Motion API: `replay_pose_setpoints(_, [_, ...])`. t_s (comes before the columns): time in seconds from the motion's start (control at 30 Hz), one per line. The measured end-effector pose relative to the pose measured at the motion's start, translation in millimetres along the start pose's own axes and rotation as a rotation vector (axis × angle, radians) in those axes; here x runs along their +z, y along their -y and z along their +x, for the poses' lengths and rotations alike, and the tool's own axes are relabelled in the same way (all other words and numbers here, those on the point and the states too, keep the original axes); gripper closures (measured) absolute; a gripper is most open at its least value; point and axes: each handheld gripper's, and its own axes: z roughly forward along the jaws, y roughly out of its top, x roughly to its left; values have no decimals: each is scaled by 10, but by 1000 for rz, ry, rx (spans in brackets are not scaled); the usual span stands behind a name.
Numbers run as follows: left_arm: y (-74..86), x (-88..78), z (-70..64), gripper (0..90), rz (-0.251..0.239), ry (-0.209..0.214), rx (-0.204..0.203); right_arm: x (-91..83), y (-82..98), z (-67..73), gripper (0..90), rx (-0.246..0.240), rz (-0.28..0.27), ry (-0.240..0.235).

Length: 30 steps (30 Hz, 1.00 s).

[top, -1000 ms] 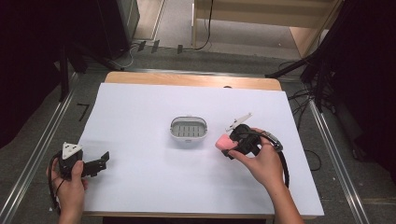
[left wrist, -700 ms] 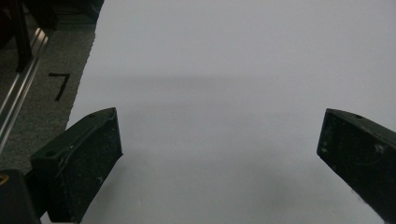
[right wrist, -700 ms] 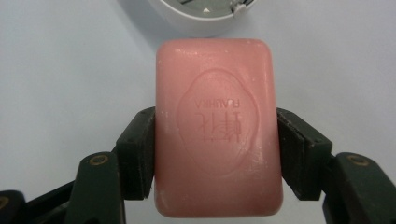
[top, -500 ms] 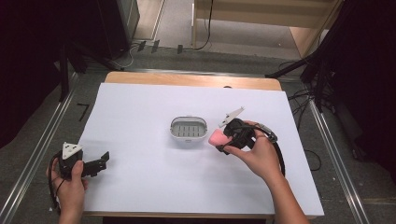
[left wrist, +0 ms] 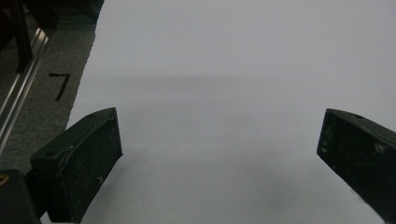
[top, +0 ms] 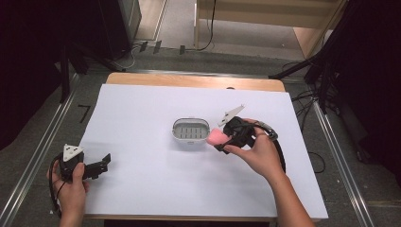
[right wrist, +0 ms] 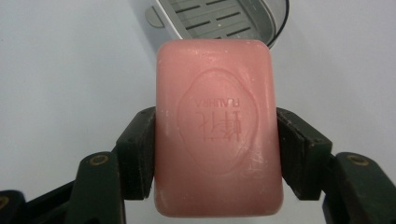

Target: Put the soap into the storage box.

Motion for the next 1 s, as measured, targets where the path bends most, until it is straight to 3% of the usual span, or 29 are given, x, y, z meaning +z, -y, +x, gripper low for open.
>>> replay_pose_setpoints(1.0, [-3,3,2,1,4,-1,0,123,-513,-5,388,-136,-43,-87])
